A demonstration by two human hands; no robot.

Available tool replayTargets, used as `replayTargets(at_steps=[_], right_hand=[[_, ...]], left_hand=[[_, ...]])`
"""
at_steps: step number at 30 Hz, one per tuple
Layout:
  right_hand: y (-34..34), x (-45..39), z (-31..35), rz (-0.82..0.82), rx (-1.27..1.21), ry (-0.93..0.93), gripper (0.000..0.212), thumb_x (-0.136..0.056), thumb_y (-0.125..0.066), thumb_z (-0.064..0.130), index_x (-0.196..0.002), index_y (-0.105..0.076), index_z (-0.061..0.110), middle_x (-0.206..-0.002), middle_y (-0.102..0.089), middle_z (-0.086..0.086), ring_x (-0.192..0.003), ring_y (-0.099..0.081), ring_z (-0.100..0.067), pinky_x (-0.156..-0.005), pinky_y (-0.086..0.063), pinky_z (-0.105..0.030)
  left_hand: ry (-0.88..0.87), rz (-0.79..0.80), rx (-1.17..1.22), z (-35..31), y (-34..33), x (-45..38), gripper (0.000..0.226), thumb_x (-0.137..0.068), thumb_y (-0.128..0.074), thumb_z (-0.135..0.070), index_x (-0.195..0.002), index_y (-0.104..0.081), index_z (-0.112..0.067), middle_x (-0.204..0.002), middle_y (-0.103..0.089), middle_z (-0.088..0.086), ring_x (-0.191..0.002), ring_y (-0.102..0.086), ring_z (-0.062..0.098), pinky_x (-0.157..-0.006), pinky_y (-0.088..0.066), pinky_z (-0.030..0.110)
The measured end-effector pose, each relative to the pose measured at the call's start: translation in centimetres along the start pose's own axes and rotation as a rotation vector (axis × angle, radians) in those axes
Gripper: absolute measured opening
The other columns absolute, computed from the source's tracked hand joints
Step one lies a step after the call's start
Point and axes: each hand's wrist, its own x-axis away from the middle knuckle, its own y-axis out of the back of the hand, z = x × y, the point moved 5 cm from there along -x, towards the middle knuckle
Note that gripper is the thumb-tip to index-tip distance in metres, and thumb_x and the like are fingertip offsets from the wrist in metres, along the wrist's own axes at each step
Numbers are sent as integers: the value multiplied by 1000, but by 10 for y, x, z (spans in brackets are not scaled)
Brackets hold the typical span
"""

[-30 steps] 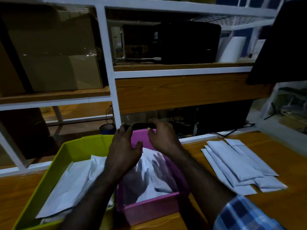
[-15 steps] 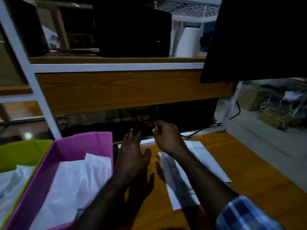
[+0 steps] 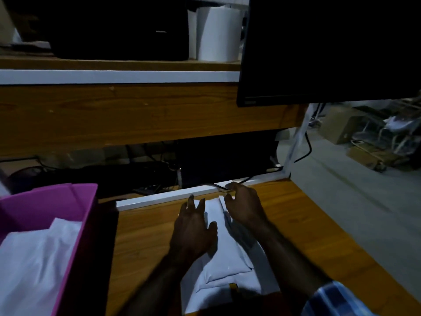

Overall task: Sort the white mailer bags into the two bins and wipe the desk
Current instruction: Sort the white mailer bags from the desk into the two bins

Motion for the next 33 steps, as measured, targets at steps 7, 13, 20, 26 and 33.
replayTargets(at_steps=[7, 13, 20, 26, 33], right_hand=[[-20, -7, -56, 79, 8, -61, 36, -96, -56, 25, -130, -56, 14, -126, -63, -6, -116, -58, -23, -93, -45, -27], [-57, -4, -98, 217, 138, -78, 52, -96, -35, 44, -142, -43, 22, -146, -45, -8, -134, -40, -28, -109, -35, -38], [-75, 19, -108, 174, 180, -46, 80, -80, -1, 72, -150, -22, 38, -161, -10, -4, -148, -7, -27, -118, -10, -46], [-77, 25, -109, 124, 255, -45, 62, -90, -26, 56, -146, -36, 32, -157, -25, -10, -142, -26, -32, -107, -32, -50], [-71, 12, -108, 71, 368, -23, 63, -89, -29, 57, -143, -41, 27, -150, -38, -12, -130, -41, -34, -100, -39, -48]], left_hand=[[60, 127, -156, 1, -71, -12, 72, -91, -33, -53, -151, -11, -19, -160, -2, 13, -147, 2, 31, -117, -11, 51], [119, 128, -290, 1, -99, -10, 85, -87, -3, -68, -142, -43, -17, -151, -32, 21, -138, -30, 40, -107, -18, 64], [25, 106, -216, 14, -109, -2, 67, -95, -17, -53, -145, -37, -12, -150, -30, 23, -136, -32, 43, -102, -32, 61], [-41, 94, -228, 15, -95, -3, 77, -83, -4, -49, -151, -14, -15, -159, -3, 16, -147, -3, 33, -118, -11, 49], [-1, 2, -115, 18, -98, -5, 68, -86, -34, -59, -133, -49, -14, -153, -29, 17, -141, -27, 38, -108, -34, 52]])
